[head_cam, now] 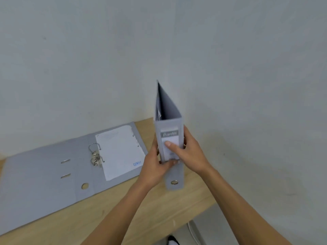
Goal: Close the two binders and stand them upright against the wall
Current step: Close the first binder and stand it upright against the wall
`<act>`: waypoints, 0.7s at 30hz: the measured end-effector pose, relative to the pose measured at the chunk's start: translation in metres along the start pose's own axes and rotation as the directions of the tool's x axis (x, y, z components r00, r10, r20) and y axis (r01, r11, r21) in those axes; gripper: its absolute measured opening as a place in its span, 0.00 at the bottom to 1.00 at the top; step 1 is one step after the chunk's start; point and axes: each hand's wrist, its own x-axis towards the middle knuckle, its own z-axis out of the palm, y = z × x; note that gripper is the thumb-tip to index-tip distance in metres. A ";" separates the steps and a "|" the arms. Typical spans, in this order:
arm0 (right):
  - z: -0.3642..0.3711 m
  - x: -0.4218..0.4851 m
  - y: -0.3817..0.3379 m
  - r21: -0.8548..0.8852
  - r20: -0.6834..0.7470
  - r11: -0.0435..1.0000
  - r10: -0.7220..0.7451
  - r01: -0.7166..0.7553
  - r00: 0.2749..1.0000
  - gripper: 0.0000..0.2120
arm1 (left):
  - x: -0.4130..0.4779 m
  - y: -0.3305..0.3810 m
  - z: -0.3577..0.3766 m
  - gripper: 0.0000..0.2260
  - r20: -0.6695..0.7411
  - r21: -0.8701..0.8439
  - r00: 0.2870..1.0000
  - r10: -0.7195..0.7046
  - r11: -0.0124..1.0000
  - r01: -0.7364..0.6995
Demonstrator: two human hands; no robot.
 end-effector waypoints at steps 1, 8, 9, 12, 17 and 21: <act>-0.006 0.003 0.008 -0.009 0.017 1.000 0.021 -0.020 1.000 0.31 | 0.006 -0.004 0.002 0.36 -0.014 0.011 1.000 -0.003 1.000 0.003; -0.045 0.018 0.056 0.021 -0.087 0.993 0.118 -0.116 0.989 0.25 | 0.047 -0.029 0.022 0.45 0.049 0.100 0.997 -0.059 0.994 0.054; -0.048 0.019 0.062 0.031 -0.093 0.990 0.137 -0.135 0.986 0.24 | 0.053 -0.034 0.026 0.46 0.078 0.128 0.994 -0.076 0.990 0.066; -0.052 0.021 0.082 0.029 -0.086 0.980 0.197 -0.195 0.977 0.21 | 0.068 -0.051 0.034 0.50 0.144 0.175 0.978 -0.152 0.976 0.126; -0.053 0.033 0.105 -0.026 -0.135 0.979 0.197 -0.202 0.971 0.19 | 0.094 -0.068 0.037 0.54 0.133 0.183 0.974 -0.185 0.970 0.159; -0.053 0.054 0.110 0.012 -0.209 0.973 0.229 -0.232 0.951 0.14 | 0.119 -0.073 0.043 0.53 0.094 0.189 0.976 -0.194 0.966 0.174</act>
